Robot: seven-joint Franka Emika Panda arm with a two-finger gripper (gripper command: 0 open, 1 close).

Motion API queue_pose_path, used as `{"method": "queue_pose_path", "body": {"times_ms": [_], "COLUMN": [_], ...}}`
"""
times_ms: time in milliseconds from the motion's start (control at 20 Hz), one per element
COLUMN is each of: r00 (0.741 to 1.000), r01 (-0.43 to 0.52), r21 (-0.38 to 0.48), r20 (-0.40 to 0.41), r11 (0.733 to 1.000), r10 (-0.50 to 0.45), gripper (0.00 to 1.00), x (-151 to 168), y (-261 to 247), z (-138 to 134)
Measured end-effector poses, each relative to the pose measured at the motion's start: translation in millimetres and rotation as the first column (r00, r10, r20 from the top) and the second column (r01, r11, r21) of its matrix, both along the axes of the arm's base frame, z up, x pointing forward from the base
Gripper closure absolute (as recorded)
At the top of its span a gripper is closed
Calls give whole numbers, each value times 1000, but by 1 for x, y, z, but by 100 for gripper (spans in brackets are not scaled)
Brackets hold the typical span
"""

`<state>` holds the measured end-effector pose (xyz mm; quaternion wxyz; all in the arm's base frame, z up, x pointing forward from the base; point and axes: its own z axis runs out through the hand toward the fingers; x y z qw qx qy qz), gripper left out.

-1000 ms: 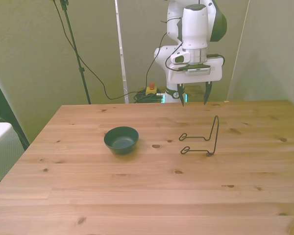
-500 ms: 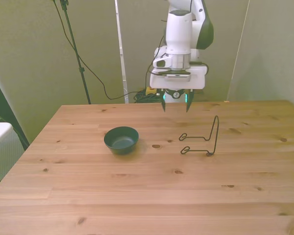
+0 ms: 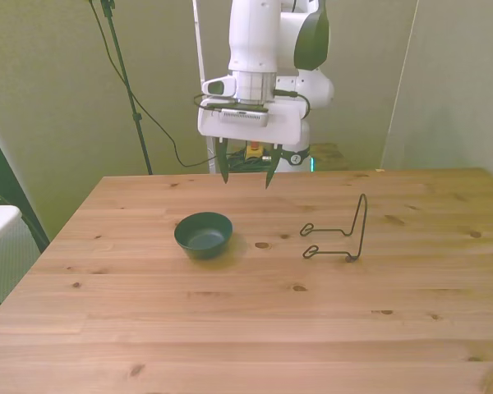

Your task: Load the bowl

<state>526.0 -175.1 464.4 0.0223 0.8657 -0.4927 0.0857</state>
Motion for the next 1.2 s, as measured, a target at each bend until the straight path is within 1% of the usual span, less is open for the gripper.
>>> {"method": "queue_pose_path", "body": {"times_ms": [150,300,600,650,800,900,1050,1200], "r00": [1000,998,993,992,995,996,996,995], "r01": [2,0,-11,-15,-9,-5,1,-10], "r21": [-8,-14,-57,-75,-170,-199,-205,-194], "r20": [-31,-57,-119,-122,-103,-93,-91,-103], "r11": [1000,1000,998,997,985,980,979,981], "r10": [-2,-1,4,6,-8,-13,-20,-10], "gripper": [0,0,0,0,0,0,0,0], "x": [26,40,45,46,50,51,52,50], "y": [-9,-8,1,1,-6,-12,-17,-14], "z": [-22,-31,-47,-48,-52,-56,-68,-89]}}
